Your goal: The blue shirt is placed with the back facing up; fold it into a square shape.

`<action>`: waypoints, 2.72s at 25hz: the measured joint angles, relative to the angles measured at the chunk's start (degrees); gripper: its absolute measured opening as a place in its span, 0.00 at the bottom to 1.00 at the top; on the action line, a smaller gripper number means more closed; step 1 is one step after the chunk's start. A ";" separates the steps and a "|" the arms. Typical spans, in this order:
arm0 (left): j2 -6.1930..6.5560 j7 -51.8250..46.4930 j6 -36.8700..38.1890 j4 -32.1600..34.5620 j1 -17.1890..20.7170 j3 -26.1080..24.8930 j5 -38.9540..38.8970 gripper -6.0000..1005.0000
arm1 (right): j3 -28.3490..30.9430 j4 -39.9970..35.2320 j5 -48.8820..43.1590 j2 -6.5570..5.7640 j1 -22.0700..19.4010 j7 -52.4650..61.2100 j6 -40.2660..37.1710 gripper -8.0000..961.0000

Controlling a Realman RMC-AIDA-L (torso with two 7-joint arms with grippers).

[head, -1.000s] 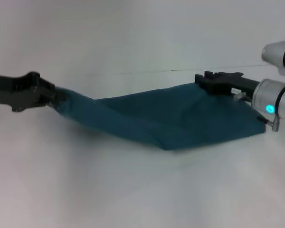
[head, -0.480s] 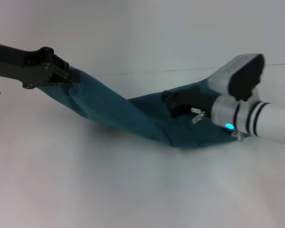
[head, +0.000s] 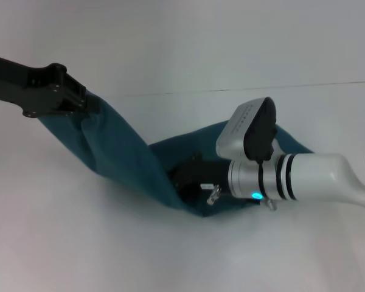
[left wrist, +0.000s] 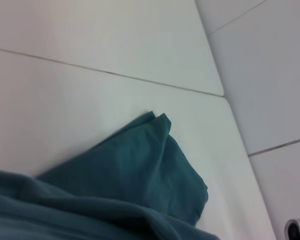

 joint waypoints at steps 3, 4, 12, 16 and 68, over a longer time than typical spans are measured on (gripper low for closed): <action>0.15 0.06 0.53 0.02 -0.05 0.00 0.18 0.15 | 0.13 2.55 0.04 0.02 1.06 0.20 -2.48 0.01; 0.17 0.17 0.64 0.02 -0.05 0.02 0.19 0.15 | 0.39 3.09 0.05 0.02 1.19 0.22 -2.79 0.01; -0.10 1.93 0.31 0.01 -0.77 3.66 1.18 0.16 | 9.55 -8.45 0.31 -1.72 -8.95 11.10 -2.55 0.01; -0.91 2.94 -0.69 -0.06 -2.45 8.37 1.20 0.17 | 13.30 -22.53 0.36 -2.33 -17.90 20.36 -0.65 0.01; -6.06 5.02 -19.21 -0.64 -4.51 7.56 -10.15 0.64 | 32.03 -28.56 -0.36 -7.99 -30.89 28.79 -2.64 0.01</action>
